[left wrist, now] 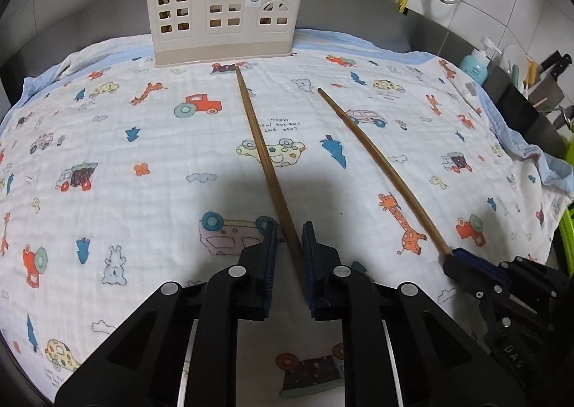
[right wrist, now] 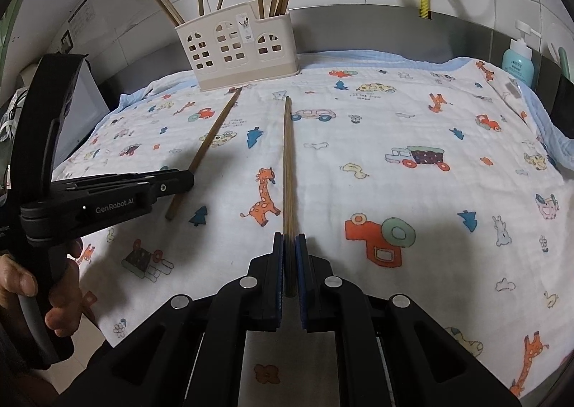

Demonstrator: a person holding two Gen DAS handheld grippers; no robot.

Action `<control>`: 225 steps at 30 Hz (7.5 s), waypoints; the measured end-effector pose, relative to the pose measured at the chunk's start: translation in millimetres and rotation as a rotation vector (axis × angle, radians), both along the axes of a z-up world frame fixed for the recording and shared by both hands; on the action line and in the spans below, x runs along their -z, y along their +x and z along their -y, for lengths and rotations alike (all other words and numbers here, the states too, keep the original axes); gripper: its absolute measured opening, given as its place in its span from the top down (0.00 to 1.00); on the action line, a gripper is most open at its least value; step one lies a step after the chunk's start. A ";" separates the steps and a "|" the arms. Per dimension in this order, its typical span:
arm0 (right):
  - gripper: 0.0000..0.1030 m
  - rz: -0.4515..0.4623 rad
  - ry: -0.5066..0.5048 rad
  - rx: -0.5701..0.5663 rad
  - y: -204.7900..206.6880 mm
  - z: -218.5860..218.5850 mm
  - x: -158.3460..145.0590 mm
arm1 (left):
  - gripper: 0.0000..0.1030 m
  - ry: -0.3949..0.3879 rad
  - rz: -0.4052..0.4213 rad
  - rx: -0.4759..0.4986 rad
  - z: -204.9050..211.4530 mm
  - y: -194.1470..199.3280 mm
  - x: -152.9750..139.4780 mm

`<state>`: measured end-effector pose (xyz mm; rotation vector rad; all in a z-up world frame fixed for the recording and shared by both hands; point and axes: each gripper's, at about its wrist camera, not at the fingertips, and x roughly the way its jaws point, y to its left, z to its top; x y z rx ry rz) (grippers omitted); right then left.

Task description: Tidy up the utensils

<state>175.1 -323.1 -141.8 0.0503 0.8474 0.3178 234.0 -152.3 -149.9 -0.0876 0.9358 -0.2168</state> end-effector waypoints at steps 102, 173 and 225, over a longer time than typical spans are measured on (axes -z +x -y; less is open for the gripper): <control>0.92 0.307 -0.060 -0.083 251.1 -106.0 -234.2 | 0.94 0.107 0.725 0.025 -95.0 144.5 -306.1; 0.12 0.352 -0.075 -0.013 34.7 -107.8 -174.6 | 0.07 0.097 0.476 -0.170 -173.4 -27.8 -181.9; 0.07 0.346 -0.065 0.110 -70.3 -115.8 -142.7 | 0.05 0.146 0.396 -0.272 -199.8 -144.5 -138.7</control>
